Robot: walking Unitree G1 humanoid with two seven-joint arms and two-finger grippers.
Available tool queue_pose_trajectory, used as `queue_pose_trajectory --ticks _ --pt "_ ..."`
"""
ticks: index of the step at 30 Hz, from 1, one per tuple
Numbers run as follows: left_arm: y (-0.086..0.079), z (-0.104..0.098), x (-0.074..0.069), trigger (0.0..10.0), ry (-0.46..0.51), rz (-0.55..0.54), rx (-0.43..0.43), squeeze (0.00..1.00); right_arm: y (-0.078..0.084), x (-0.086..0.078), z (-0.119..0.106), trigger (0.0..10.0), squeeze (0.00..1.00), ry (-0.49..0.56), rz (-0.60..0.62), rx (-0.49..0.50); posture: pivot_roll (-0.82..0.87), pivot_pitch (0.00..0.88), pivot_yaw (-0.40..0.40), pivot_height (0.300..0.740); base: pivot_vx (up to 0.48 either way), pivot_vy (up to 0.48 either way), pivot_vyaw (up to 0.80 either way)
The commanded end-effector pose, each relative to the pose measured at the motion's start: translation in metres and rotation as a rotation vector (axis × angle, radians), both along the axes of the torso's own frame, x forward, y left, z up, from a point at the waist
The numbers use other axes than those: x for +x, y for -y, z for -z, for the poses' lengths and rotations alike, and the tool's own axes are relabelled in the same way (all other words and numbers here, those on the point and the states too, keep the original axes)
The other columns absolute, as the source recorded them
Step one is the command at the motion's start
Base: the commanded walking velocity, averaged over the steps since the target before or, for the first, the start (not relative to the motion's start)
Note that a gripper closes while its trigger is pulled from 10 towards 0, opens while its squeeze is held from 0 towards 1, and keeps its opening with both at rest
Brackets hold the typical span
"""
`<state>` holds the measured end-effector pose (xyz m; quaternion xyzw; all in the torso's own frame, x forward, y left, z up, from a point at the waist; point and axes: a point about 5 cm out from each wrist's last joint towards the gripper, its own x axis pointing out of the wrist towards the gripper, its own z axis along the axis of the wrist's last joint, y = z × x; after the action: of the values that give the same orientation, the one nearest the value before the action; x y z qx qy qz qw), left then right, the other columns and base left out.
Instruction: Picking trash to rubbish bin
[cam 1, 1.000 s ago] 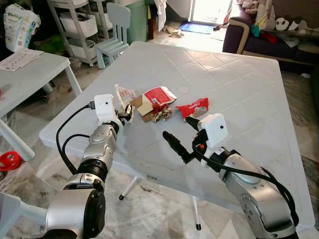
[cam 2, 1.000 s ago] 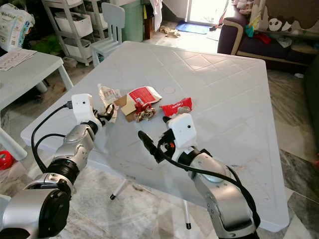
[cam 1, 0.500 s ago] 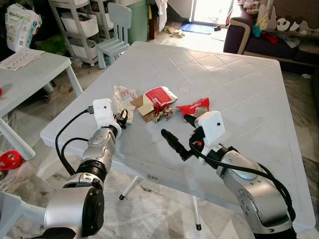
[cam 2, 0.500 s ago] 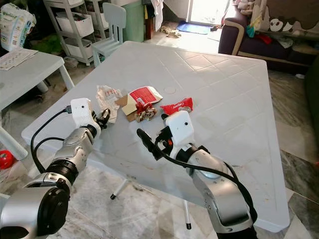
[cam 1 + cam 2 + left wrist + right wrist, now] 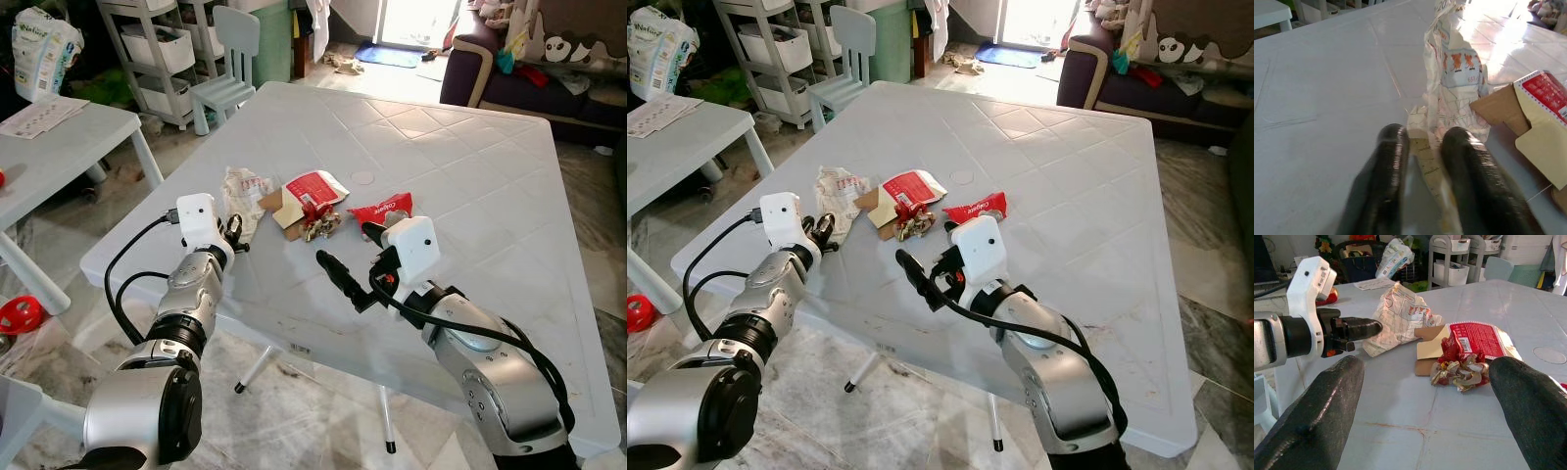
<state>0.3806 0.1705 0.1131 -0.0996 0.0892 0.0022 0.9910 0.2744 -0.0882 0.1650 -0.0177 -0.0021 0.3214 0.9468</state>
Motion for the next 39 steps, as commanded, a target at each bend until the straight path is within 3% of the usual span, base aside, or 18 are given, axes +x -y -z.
queue_pose_trajectory --ticks 1,12,21,33,39 --pt "-0.001 -0.003 0.001 0.0 0.015 -0.002 -0.005 0.00 -0.001 0.002 -0.004 10.0 0.00 0.021 0.002 -0.007 -0.12 0.025 0.000 0.740 0.000 0.000 0.00" --pt "-0.003 -0.003 -0.001 0.0 0.055 0.010 0.011 0.00 -0.004 0.003 -0.002 10.0 0.00 0.020 -0.004 0.000 -0.11 0.025 0.000 0.740 0.000 0.000 0.00" --pt "-0.013 -0.016 -0.004 0.0 0.188 -0.027 0.103 0.00 -0.005 0.004 -0.002 10.0 0.00 0.022 0.003 0.003 -0.10 0.026 0.002 0.740 0.000 0.000 0.00" --pt "-0.022 -0.023 -0.023 0.0 0.327 -0.027 0.176 0.00 -0.006 0.007 0.001 10.0 0.00 0.020 0.002 0.000 -0.07 0.022 -0.007 0.740 0.000 0.000 0.00" --pt "-0.015 -0.033 -0.033 0.0 0.397 0.000 0.223 0.00 -0.007 0.010 0.003 10.0 0.00 0.013 0.006 -0.001 -0.06 0.018 -0.009 0.740 0.000 0.000 0.00"
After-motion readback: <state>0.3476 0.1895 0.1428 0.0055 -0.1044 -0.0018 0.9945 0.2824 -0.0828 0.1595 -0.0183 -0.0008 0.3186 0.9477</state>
